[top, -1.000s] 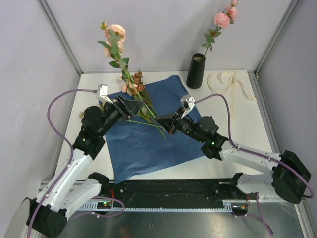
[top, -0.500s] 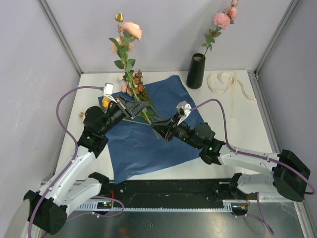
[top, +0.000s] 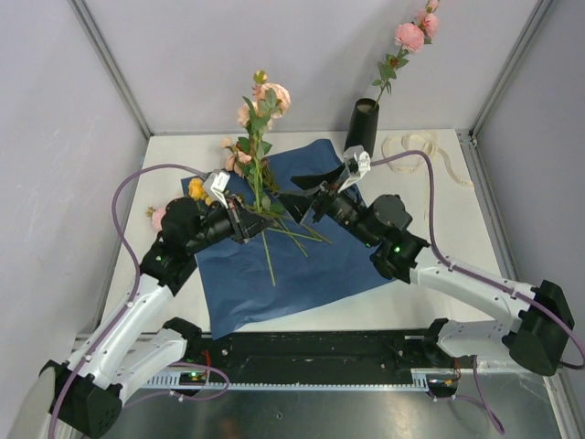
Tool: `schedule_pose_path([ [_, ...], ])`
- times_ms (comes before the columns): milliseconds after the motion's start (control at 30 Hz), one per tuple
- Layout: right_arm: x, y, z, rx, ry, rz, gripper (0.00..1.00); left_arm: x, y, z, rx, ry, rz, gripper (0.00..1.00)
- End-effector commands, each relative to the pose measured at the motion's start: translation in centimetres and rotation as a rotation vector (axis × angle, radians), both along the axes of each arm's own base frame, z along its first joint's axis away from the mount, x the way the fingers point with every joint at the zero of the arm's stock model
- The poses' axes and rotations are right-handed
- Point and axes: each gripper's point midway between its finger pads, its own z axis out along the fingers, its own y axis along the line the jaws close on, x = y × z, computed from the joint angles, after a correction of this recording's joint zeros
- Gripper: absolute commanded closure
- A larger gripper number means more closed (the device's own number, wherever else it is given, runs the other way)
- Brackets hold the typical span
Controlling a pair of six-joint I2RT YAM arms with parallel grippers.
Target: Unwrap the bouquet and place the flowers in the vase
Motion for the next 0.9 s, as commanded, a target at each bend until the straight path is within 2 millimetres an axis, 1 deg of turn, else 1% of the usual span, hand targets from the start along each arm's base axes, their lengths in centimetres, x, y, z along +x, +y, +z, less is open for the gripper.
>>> schedule_pose_path([
  [0, 0.9, 1.5, 1.5, 0.002, 0.023, 0.034, 0.24, -1.9, -0.5, 2.4, 0.027, -0.103, -0.1, 1.0],
  [133, 1.8, 3.2, 1.6, 0.013, 0.061, 0.058, 0.23, -2.4, -0.6, 2.2, 0.047, -0.106, -0.135, 1.0],
  [333, 3.3, 5.1, -0.1, -0.017, 0.15, 0.044, 0.25, -2.8, -0.5, 1.9, 0.074, -0.116, -0.148, 1.0],
  [400, 3.5, 5.6, -0.6, -0.023, 0.166, 0.052, 0.27, -2.8, -0.4, 1.7, 0.082, -0.115, -0.148, 1.0],
  [467, 3.5, 6.1, -0.6, -0.019, 0.169, 0.069, 0.34, -2.8, -0.4, 1.5, 0.089, -0.111, -0.15, 1.0],
  [533, 3.5, 6.5, -0.7, -0.014, 0.17, 0.084, 0.45, -2.9, -0.4, 1.4, 0.096, -0.111, -0.153, 1.0],
  [600, 3.5, 6.7, -0.6, -0.011, 0.154, 0.089, 0.62, -2.8, -0.2, 1.3, 0.109, -0.115, -0.15, 1.0],
  [633, 3.6, 6.7, -0.5, -0.011, 0.144, 0.087, 0.74, -2.7, -0.1, 1.2, 0.119, -0.117, -0.143, 1.0],
  [667, 3.7, 6.6, -0.3, -0.008, 0.131, 0.085, 0.82, -2.6, 0.0, 1.0, 0.129, -0.116, -0.134, 0.98],
  [700, 3.8, 6.6, -0.1, -0.008, 0.119, 0.082, 0.91, -2.3, 0.2, 0.8, 0.143, -0.116, -0.119, 0.93],
  [733, 3.8, 6.5, 0.2, -0.003, 0.105, 0.081, 0.96, -2.2, 0.5, 0.6, 0.156, -0.108, -0.104, 0.8],
  [767, 4.0, 6.3, 0.5, 0.0, 0.09, 0.076, 0.98, -1.9, 0.7, 0.3, 0.171, -0.103, -0.086, 0.62],
  [833, 4.6, 5.5, 1.3, 0.012, 0.059, 0.058, 0.99, -1.7, 1.2, -0.1, 0.2, -0.089, -0.063, 0.37],
  [867, 4.9, 5.1, 1.7, 0.017, 0.041, 0.048, 1.0, -1.7, 1.4, -0.3, 0.217, -0.081, -0.056, 0.27],
])
